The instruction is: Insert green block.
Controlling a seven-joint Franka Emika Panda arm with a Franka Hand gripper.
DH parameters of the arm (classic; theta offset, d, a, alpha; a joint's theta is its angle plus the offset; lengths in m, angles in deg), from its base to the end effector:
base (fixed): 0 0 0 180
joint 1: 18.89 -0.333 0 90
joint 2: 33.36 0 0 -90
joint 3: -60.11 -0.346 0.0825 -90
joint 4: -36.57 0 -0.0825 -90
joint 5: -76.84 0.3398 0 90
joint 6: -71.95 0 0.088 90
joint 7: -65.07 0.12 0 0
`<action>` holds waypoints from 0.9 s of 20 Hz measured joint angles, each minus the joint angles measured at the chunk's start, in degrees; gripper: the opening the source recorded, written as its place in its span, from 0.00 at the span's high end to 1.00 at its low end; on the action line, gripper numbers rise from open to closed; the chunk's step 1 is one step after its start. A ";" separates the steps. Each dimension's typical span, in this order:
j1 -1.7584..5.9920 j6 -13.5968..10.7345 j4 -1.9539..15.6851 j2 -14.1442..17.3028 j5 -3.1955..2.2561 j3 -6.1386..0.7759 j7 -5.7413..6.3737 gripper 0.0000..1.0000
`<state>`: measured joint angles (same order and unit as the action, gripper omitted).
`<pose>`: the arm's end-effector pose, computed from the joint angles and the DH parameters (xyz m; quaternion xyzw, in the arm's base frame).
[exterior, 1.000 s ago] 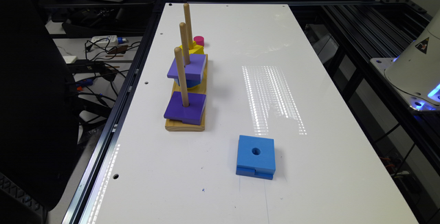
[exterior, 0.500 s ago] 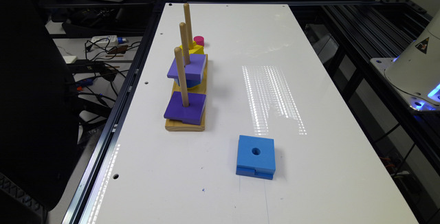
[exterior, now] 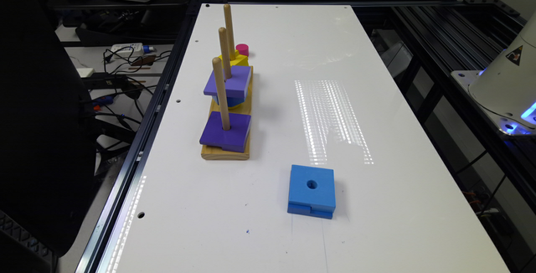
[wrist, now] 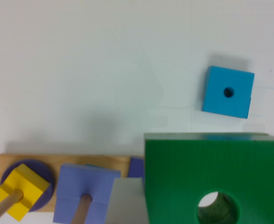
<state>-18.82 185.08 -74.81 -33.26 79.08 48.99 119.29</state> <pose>0.5107 0.1027 0.5139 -0.9269 0.3747 -0.0023 0.0231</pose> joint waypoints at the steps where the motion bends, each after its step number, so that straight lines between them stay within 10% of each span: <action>1: 0.00 0.44 -0.01 0.43 -0.02 -0.03 0.00 1.00; 18: -0.08 9.52 -0.09 8.77 -0.75 -0.42 0.01 1.00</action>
<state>-18.90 194.60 -74.90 -24.49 78.34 48.57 119.29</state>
